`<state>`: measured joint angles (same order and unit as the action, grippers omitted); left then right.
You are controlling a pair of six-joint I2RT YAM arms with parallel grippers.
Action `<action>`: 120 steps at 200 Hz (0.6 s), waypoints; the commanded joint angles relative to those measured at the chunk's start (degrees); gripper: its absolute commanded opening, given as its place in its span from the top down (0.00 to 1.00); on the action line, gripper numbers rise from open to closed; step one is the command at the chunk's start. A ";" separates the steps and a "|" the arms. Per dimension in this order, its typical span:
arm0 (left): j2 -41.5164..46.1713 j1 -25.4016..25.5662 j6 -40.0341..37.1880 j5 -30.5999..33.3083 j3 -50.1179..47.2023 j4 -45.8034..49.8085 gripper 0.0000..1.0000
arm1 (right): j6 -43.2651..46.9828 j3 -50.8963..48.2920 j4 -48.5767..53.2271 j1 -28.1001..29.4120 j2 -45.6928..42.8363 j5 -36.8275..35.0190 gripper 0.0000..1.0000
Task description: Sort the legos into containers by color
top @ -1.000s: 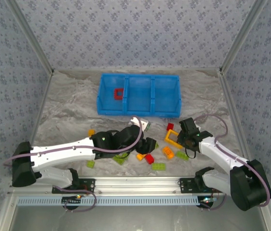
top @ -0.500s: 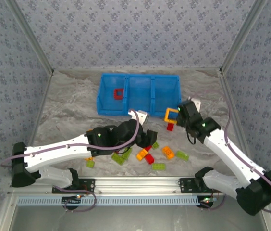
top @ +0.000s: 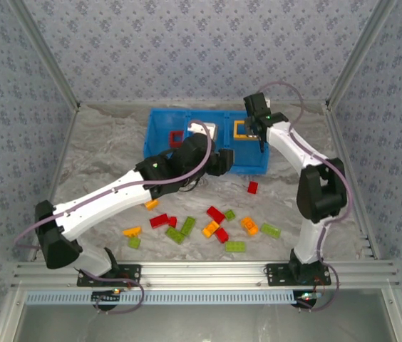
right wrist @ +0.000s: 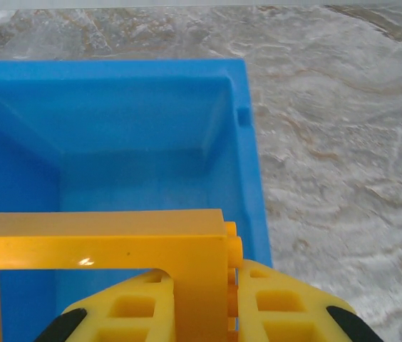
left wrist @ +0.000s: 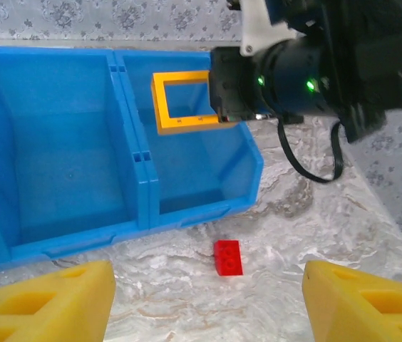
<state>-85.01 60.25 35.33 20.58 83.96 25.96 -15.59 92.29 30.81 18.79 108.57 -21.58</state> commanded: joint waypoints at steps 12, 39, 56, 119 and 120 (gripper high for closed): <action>-2.46 -0.83 -2.56 -0.84 4.10 -0.60 0.30 | 2.46 7.61 -0.02 -1.15 8.04 2.80 0.85; -6.08 -0.84 -3.49 -0.84 7.19 -0.53 0.30 | 1.93 11.43 0.70 -1.55 12.90 3.69 0.85; -9.10 -0.83 -3.62 -1.05 9.69 0.47 0.30 | 1.62 13.18 1.26 -1.90 15.04 4.02 0.85; -16.45 0.13 -4.21 -1.94 16.07 2.94 0.31 | 1.27 17.24 2.83 -3.01 20.71 5.02 0.83; -16.52 0.13 -4.21 -1.90 16.11 2.95 0.32 | 1.27 17.32 2.84 -3.03 20.76 5.04 0.83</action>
<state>-100.79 59.70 32.38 19.44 97.03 27.31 -14.50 106.39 31.68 16.53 126.76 -17.56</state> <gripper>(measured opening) 0.687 0.205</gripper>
